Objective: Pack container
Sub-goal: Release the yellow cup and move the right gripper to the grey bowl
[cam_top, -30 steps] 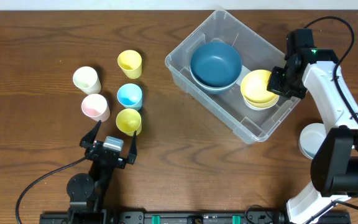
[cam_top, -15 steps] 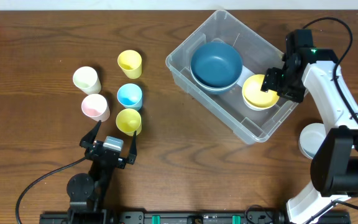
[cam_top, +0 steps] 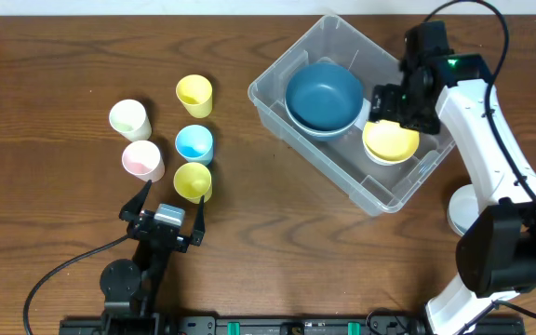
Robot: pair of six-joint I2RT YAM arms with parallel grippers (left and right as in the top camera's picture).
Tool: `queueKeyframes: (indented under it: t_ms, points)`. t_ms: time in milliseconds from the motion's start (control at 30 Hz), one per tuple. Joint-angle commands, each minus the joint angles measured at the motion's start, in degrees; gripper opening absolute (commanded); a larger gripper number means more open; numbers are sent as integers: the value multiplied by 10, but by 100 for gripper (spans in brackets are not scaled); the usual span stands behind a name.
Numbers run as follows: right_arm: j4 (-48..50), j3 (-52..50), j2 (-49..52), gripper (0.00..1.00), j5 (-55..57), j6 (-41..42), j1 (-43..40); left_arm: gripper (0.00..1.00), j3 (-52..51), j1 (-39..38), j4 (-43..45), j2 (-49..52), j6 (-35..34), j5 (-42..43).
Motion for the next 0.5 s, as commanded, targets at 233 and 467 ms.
queueKeyframes:
  t_ms: [233, 467]
  points:
    - [-3, 13, -131, 85, 42, 36, -142, 98, -10, 3, -19, -3, 3, 8]
    - [-108, 14, -214, 86, 71, 132, -227, 98, -10, 3, -19, -3, 3, 8]
